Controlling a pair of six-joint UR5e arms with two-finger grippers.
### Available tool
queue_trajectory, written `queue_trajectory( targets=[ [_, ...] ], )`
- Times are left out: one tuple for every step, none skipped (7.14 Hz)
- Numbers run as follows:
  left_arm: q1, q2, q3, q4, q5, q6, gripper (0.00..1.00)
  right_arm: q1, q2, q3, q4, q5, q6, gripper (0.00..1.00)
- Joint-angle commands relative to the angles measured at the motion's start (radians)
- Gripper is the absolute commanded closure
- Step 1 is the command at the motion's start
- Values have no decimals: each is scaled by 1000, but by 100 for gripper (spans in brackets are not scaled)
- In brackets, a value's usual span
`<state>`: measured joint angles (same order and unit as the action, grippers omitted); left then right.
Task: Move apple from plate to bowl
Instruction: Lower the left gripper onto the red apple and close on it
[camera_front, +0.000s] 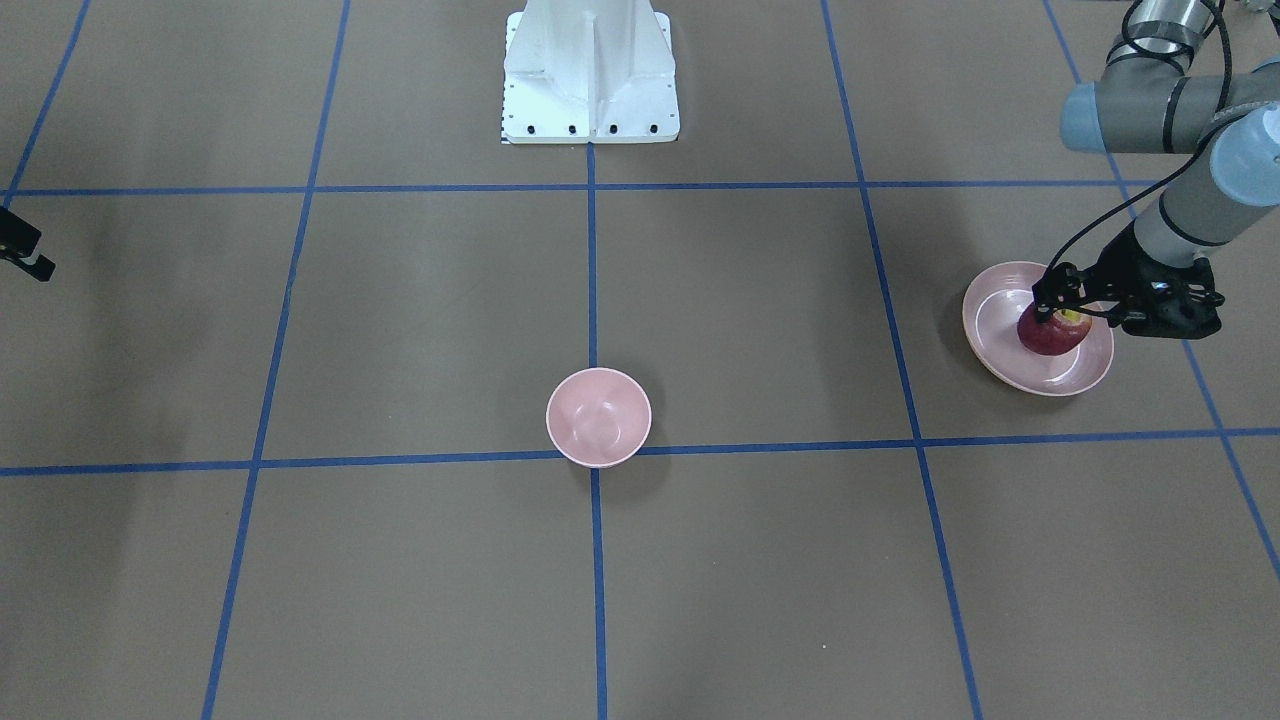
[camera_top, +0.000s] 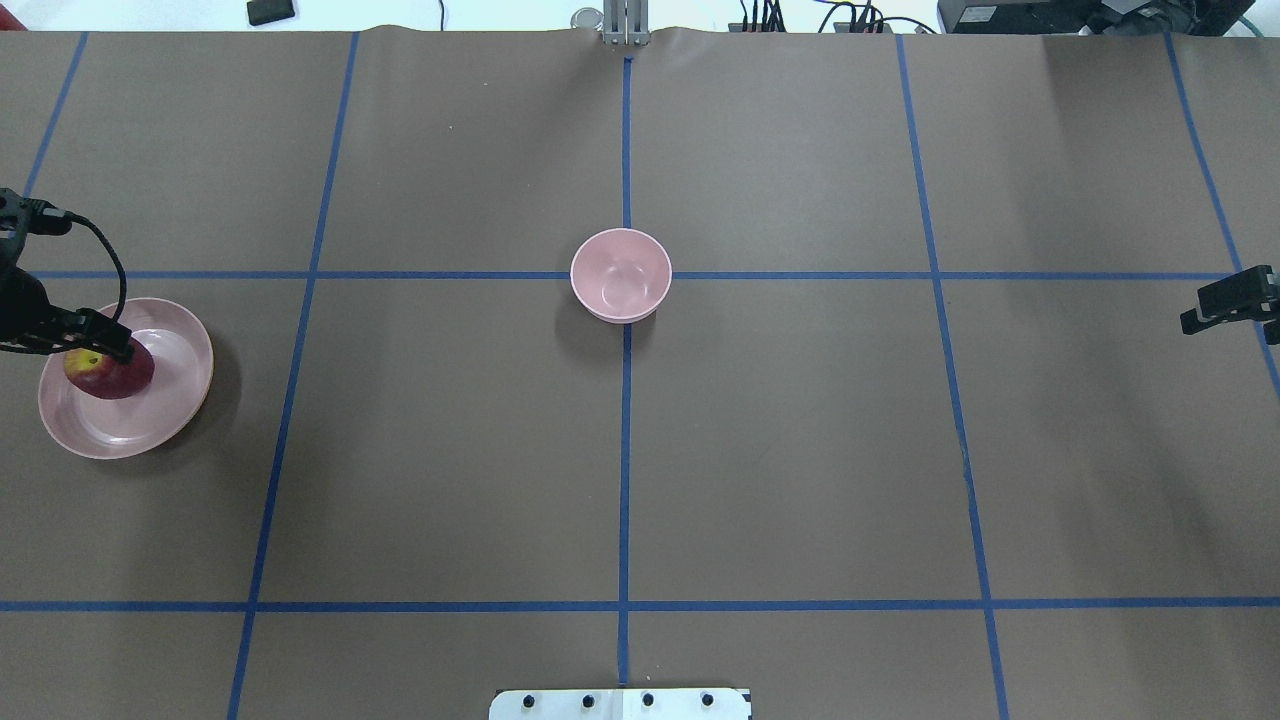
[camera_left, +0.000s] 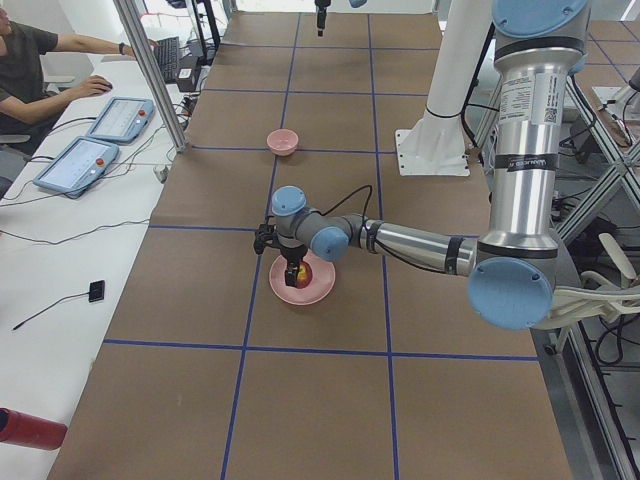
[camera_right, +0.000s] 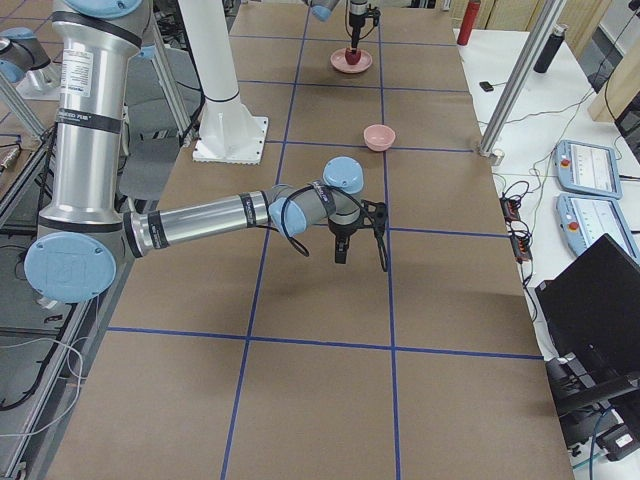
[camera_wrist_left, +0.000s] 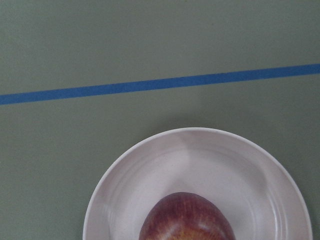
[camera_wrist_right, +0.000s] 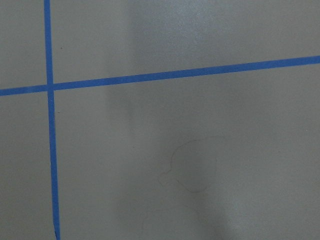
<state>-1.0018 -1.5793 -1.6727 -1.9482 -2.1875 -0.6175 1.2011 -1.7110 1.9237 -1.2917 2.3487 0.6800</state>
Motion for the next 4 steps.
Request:
queue_trajectory(
  targets=[
    [20,-2,10,-2,2,-1,2,0,2,0,0,0,0,0],
    [26,-4,19,-2,0,-2,2,0,2,0,0,0,0,0],
    [34,-11,22,-2,0,-2,2,0,5,0,-1,3,0,0],
    [37,-14,24,0,0,-1,8,0,7,-2,-1,1,0,0]
  ],
)
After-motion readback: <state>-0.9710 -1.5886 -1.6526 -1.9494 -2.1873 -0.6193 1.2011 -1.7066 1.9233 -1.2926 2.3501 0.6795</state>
